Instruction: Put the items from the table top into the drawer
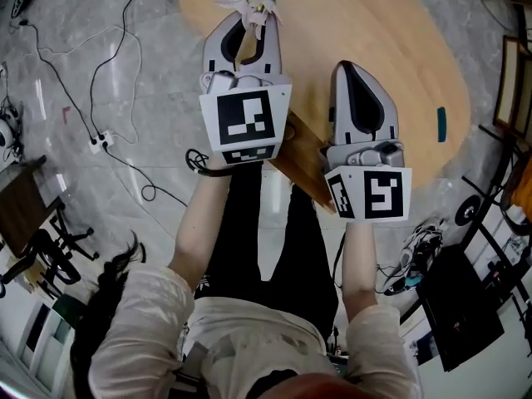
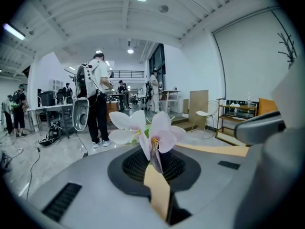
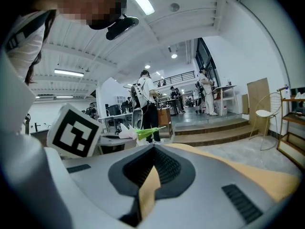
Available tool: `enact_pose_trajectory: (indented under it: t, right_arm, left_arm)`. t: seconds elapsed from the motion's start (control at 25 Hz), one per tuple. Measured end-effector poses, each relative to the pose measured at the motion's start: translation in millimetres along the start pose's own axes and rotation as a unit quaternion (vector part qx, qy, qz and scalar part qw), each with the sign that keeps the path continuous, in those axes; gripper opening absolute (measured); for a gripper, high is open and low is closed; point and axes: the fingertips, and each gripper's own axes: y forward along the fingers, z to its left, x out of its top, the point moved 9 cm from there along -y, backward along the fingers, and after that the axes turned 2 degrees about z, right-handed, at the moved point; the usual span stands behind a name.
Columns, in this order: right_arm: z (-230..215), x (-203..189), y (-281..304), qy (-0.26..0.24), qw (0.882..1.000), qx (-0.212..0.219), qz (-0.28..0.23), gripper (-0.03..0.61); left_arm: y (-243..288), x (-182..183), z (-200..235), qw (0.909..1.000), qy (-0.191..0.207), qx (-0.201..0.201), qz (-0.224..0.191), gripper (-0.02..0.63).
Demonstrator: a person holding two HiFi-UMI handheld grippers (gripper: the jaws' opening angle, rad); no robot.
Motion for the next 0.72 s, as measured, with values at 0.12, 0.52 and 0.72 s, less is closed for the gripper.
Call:
enact_pose_trajectory:
  t: [0.12, 0.52, 0.72]
  right_arm:
    - [-9.2, 0.9, -32.5, -0.007, 1.000, 0.007, -0.002, 0.005]
    - [-39.7, -10.3, -110.1, -0.025, 0.999, 0.041, -0.011, 0.005]
    - [-46.7, -16.6, -114.9, -0.028, 0.998, 0.048, -0.013, 0.005]
  left_arm:
    - [-37.7, 4.1, -24.8, 0.9997, -0.011, 0.015, -0.013, 0.044]
    - [-97.8, 9.1, -100.9, 0.9966, -0.029, 0.056, -0.053, 0.044]
    - [-99.0, 5.2, -112.7, 0.9972, -0.014, 0.055, -0.048, 0.044]
